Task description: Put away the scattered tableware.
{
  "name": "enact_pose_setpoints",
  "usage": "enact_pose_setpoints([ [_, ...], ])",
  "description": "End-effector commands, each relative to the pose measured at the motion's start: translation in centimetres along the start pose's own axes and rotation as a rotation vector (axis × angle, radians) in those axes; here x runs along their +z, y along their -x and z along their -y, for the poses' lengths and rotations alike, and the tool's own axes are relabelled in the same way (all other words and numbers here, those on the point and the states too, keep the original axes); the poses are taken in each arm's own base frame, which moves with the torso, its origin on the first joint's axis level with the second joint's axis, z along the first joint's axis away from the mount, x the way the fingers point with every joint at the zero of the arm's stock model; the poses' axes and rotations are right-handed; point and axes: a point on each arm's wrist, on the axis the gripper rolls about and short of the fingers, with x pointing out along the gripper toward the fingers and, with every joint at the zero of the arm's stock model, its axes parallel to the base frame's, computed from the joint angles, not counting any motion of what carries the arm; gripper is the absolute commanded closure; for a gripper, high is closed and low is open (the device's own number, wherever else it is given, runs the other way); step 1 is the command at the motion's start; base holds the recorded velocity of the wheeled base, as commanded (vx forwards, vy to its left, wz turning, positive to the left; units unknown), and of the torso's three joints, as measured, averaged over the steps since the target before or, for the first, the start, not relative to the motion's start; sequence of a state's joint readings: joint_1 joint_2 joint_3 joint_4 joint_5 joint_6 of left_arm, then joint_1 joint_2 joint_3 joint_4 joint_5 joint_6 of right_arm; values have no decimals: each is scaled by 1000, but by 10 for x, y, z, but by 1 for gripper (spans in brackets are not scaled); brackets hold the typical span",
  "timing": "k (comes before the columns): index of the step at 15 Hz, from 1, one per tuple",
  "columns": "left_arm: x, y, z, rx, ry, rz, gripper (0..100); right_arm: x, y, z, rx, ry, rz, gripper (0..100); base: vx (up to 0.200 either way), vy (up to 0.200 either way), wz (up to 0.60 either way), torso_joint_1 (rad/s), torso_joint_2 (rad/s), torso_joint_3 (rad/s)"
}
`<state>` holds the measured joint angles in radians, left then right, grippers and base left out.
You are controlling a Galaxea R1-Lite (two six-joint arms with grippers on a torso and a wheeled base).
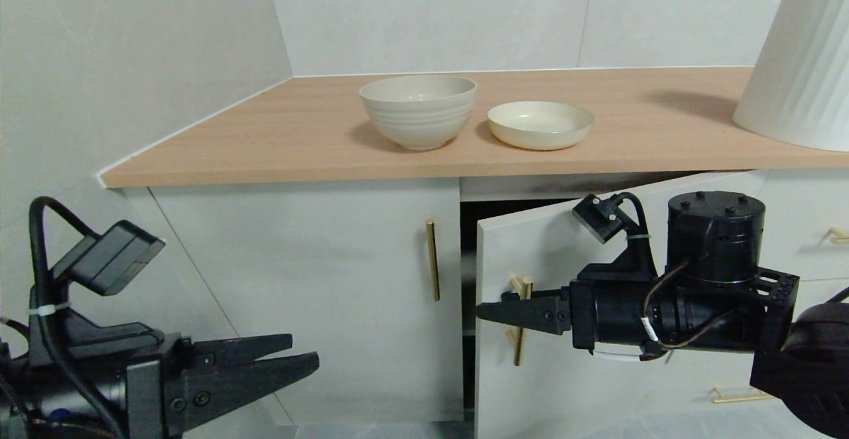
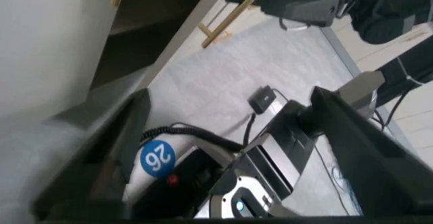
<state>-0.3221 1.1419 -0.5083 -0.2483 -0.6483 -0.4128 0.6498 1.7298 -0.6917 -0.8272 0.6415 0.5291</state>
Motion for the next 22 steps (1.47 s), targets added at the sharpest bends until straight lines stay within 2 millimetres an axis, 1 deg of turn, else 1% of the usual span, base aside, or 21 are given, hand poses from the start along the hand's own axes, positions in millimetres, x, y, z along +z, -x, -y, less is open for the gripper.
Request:
enact_pose_setpoints([
  [1,1,-3,-2,-2,1,-4,100,0,0,0,0,0,-1,0,0,0,0,0,0,0],
  [4,5,-7,-3,-10,-15,11,100,-2,0,0,0,-4,-6,0,0,0,0,0,0,0],
  [6,14,-11,-2,-21,-24,16,100,-3,-1,1,-1,-7,-9,0,0,0,0,0,0,0],
  [8,25,-30,-1,-61,-66,-10,100,-5,-2,3,-3,-12,-18,0,0,0,0,0,0,0],
  [9,35,-47,-7,-73,-87,-8,100,-6,-3,3,-3,-13,-21,0,0,0,0,0,0,0],
  [10,38,-59,-10,-84,-93,-14,100,-6,-3,2,-2,-12,-21,0,0,0,0,0,0,0],
  [11,33,-67,-15,-86,-82,-39,100,-6,-2,2,-3,-12,-20,0,0,0,0,0,0,0],
  [12,22,-72,-21,-78,-56,-79,100,-6,-2,1,-2,-10,-18,0,0,0,0,0,0,0],
  [13,14,-84,-31,-70,-33,-128,100,-6,-2,1,-2,-10,-18,0,0,0,0,0,0,0],
  [14,11,-97,-39,-69,-39,-141,100,-6,-2,1,0,-10,-19,0,0,0,0,0,0,0],
  [16,0,-122,-53,-68,-44,-145,100,-8,-1,1,0,-12,-24,0,0,0,0,0,0,0],
  [17,-10,-141,-61,-35,-63,-129,100,-8,-1,1,1,-10,-23,0,0,0,0,0,0,0],
  [19,-25,-168,-66,28,-107,-80,100,-10,-1,1,0,-14,-30,0,0,0,0,0,0,0],
  [20,-30,-176,-67,26,-127,-51,100,-11,-2,1,1,-15,-34,0,0,0,0,0,0,0],
  [22,-32,-185,-66,-14,-134,-1,100,-12,-2,1,3,-15,-38,0,0,0,0,0,0,0],
])
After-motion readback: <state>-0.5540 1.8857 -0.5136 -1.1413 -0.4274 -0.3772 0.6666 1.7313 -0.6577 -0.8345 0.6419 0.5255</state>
